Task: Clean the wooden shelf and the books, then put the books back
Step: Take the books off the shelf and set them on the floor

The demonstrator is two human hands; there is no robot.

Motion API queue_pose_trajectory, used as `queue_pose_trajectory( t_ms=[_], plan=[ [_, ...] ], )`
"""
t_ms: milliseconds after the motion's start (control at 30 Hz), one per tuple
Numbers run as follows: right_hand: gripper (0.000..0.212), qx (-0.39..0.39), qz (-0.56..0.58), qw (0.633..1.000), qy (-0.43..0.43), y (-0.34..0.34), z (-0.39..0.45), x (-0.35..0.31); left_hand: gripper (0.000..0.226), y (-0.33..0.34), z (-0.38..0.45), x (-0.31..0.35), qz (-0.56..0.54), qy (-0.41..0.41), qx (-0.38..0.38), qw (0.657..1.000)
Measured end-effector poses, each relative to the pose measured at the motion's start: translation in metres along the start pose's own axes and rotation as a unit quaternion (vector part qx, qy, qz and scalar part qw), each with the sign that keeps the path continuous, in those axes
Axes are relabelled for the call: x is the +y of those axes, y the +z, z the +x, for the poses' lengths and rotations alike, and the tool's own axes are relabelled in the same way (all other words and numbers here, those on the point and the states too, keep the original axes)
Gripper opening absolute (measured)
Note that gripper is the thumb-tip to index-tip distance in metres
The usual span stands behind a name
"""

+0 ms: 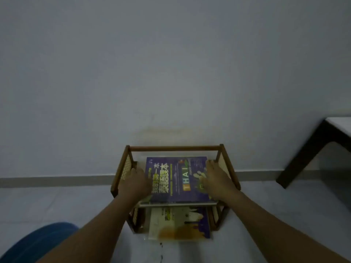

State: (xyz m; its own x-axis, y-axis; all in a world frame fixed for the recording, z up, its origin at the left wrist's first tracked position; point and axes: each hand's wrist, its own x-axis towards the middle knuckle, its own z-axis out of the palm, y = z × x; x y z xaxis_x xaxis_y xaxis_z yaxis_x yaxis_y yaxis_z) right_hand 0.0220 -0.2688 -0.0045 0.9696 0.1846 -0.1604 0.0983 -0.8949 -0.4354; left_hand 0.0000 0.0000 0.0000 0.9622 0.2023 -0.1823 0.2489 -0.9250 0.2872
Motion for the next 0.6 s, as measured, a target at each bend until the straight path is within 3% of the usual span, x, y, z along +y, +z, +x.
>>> queue_pose_trajectory(
  t_ms=[167,233,333,433,600],
  plan=[
    [0.071,-0.010,-0.017,0.996,0.087,0.047,0.023,0.007,0.038,0.037,0.019,-0.001,-0.068,-0.052,0.008,0.996],
    [0.072,-0.030,-0.017,0.992,0.122,0.064,0.030,0.008,0.040,0.053,0.024,-0.002,-0.099,-0.080,0.003,0.992],
    [0.067,0.004,-0.010,0.991,0.136,0.073,0.034,0.006,0.024,0.062,0.029,0.001,-0.119,-0.075,0.005,0.990],
    [0.055,0.080,0.083,0.983,0.145,0.076,0.034,0.006,0.006,0.065,0.031,0.004,-0.203,-0.101,0.008,0.974],
    [0.056,0.107,0.268,0.936,0.200,0.070,0.039,0.009,0.021,0.054,0.033,0.003,-0.375,-0.140,-0.025,0.916]
  ],
)
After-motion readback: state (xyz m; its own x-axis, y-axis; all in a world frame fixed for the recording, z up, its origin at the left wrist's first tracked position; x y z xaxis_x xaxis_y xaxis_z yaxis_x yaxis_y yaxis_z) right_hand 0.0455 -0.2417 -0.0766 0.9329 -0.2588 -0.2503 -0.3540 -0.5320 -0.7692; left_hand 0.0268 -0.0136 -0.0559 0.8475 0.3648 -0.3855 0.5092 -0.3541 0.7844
